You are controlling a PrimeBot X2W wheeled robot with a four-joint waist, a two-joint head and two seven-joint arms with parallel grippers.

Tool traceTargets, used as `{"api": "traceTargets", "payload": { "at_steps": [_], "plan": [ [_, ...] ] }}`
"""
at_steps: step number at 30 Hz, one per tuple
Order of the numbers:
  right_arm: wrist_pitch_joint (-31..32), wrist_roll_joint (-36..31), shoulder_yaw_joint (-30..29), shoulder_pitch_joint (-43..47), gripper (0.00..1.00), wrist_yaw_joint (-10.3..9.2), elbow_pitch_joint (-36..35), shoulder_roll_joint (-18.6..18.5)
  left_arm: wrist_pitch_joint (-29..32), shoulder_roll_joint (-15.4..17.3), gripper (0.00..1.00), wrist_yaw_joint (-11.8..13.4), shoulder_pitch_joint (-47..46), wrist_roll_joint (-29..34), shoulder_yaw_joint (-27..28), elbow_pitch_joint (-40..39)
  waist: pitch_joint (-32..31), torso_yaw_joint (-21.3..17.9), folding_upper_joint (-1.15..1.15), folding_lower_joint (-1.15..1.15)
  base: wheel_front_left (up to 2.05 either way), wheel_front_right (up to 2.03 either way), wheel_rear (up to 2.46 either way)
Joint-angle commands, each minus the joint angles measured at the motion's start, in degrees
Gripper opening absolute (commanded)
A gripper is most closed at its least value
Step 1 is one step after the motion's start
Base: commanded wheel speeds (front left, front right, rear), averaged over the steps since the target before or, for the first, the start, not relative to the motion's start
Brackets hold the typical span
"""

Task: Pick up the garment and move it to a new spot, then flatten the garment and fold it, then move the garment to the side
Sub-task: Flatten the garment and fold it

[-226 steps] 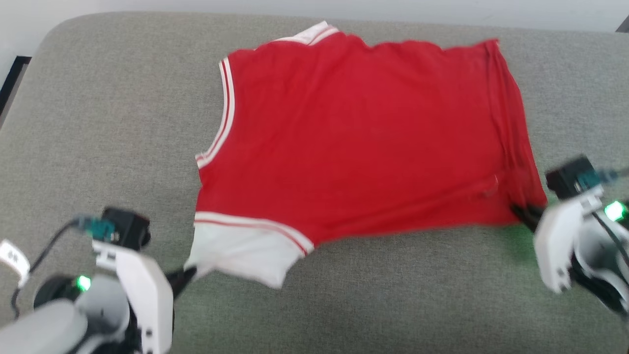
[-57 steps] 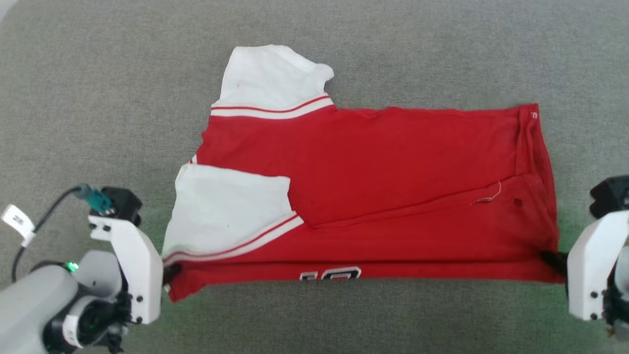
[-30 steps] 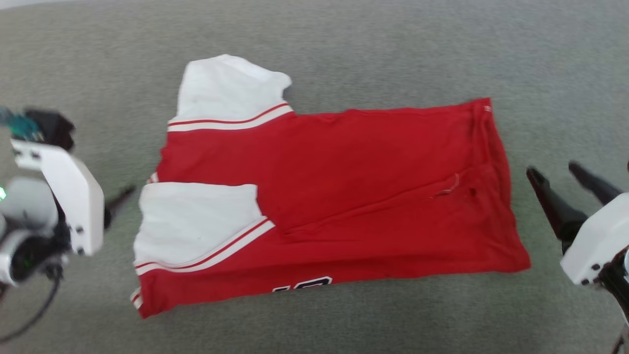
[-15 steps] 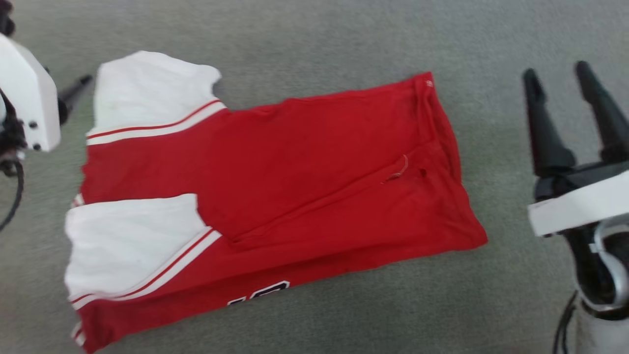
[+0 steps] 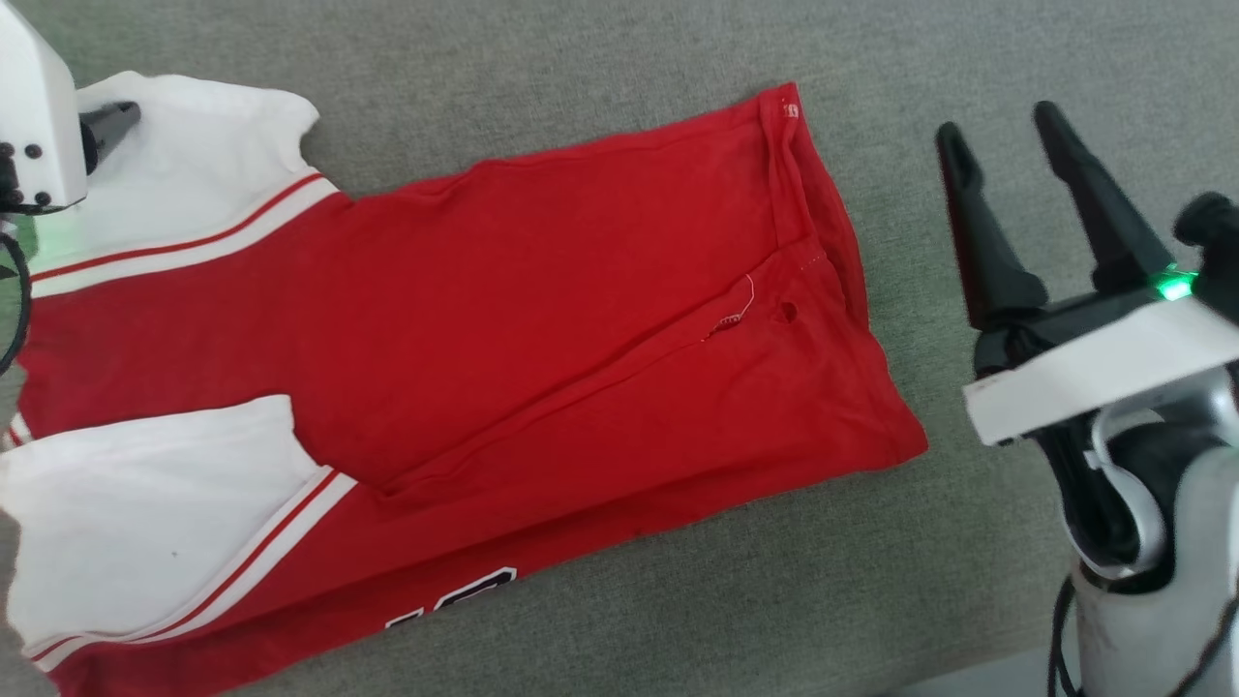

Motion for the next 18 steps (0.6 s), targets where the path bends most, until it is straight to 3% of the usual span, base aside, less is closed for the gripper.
{"api": "traceTargets", "payload": {
  "at_steps": [1,5,6,11,18],
  "plan": [
    [0.94,-0.03,0.68,-1.26,1.0,-0.03,0.82,0.01,1.67,-0.92,1.0,0.43,-1.09,0.05,-0.36,1.86,0.99,-0.51,0.0,0.0,0.0,0.0,0.0],
    [3.0,0.22,2.19,-3.82,1.0,-0.03,3.29,-1.16,5.39,-3.18,1.0,0.97,-0.41,-0.34,-2.02,5.75,1.92,-0.56,0.0,0.0,0.0,0.0,0.0],
    [4.33,0.84,3.43,-5.86,1.0,-0.03,5.14,-1.78,6.48,-4.09,0.0,1.12,-0.52,-0.64,-2.3,7.28,2.39,-0.51,0.0,0.0,0.0,0.0,0.0],
    [7.93,2.97,6.04,-11.22,1.0,-0.03,10.46,-3.03,6.04,-5.38,0.0,0.04,-2.23,0.32,-2.74,8.48,3.26,-0.04,0.0,0.0,0.0,0.0,0.0],
    [16.63,4.65,11.05,-22.54,1.0,-0.04,24.47,-6.72,3.86,-8.83,0.0,-1.67,-5.54,1.25,-2.98,9.98,4.29,2.01,0.0,0.0,0.0,0.0,0.0]
  ]
}}
